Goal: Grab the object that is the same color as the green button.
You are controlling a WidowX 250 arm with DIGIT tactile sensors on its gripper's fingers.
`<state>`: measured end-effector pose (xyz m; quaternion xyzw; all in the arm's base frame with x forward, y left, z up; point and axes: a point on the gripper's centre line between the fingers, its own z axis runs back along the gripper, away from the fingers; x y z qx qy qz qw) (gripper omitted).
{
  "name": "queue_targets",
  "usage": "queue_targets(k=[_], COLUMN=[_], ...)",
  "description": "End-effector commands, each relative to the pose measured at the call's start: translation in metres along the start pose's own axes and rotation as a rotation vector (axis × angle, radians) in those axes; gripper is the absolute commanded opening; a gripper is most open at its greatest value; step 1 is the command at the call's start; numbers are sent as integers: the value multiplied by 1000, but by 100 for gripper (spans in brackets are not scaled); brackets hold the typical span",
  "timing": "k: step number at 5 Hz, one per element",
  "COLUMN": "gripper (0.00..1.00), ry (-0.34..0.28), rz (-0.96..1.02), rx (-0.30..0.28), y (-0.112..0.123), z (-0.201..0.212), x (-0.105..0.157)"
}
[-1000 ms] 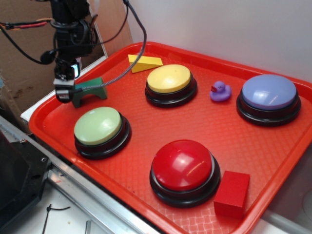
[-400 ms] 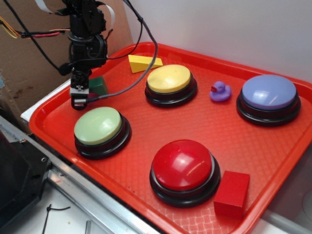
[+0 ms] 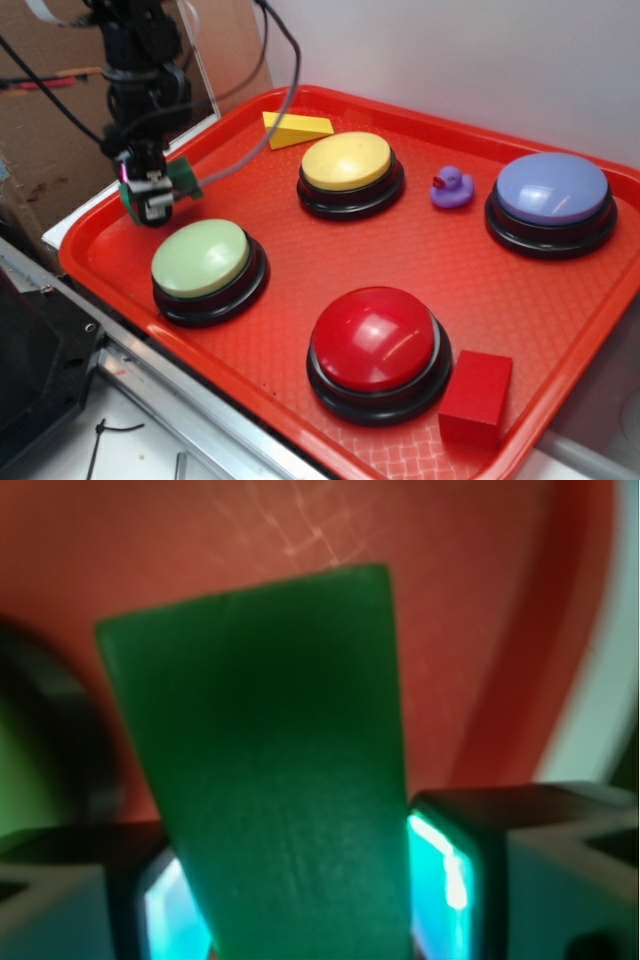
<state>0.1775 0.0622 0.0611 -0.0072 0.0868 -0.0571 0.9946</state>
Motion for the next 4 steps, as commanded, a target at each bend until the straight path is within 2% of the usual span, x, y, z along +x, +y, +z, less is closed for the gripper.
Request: queue_targets(k=[1, 3, 4], gripper=[0, 0, 0], ry=[-224, -256, -258], rz=[276, 293, 273], rx=[-142, -133, -80], y=[-36, -42, -48], z=[103, 201, 207], x=[-26, -43, -43])
